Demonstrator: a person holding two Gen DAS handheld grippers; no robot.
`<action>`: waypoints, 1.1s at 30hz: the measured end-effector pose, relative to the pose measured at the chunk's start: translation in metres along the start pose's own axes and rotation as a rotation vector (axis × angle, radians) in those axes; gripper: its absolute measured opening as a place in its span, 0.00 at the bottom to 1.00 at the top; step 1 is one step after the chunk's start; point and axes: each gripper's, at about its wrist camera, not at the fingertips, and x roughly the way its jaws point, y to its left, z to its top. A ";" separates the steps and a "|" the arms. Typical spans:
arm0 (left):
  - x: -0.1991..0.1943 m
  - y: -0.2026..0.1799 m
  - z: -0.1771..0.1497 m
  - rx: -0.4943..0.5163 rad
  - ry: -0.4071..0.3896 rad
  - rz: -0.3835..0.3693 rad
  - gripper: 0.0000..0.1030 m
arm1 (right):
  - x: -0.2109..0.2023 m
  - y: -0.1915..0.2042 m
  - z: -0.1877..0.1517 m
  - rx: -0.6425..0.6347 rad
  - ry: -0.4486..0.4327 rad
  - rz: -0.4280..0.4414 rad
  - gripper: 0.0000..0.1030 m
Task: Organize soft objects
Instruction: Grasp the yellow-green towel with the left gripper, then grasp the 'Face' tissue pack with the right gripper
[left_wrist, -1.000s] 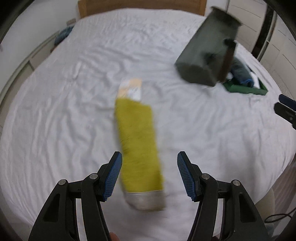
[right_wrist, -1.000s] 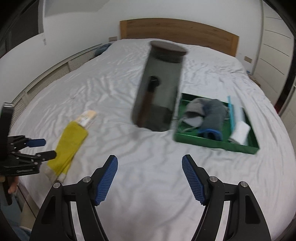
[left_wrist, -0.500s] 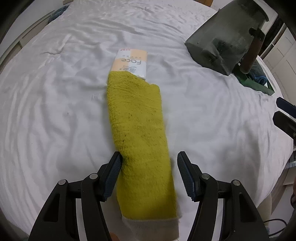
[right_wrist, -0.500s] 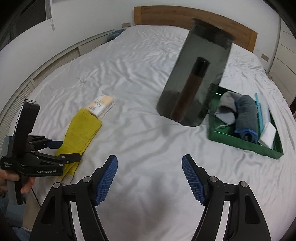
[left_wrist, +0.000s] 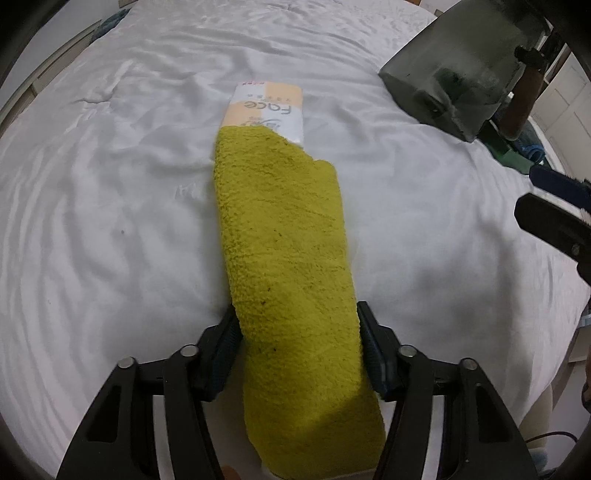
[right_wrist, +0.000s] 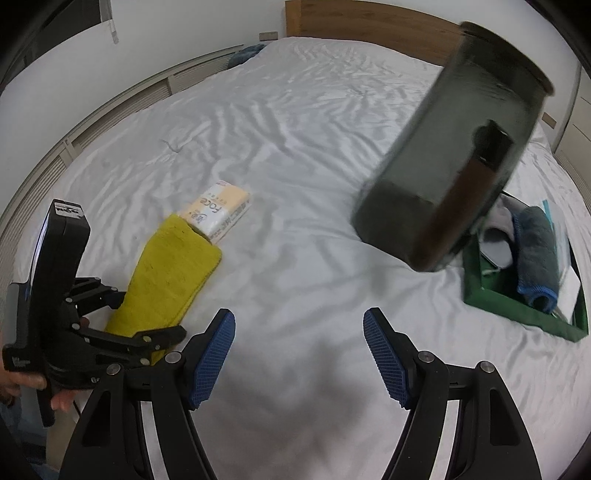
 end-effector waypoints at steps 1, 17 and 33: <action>0.001 0.001 0.001 0.003 0.003 0.002 0.47 | 0.003 0.002 0.002 -0.004 0.001 0.002 0.70; 0.001 0.042 -0.001 0.002 -0.013 0.014 0.41 | 0.064 0.037 0.051 0.037 0.008 0.062 0.70; -0.018 0.110 -0.024 -0.016 -0.035 -0.009 0.41 | 0.151 0.069 0.088 0.248 0.079 0.067 0.76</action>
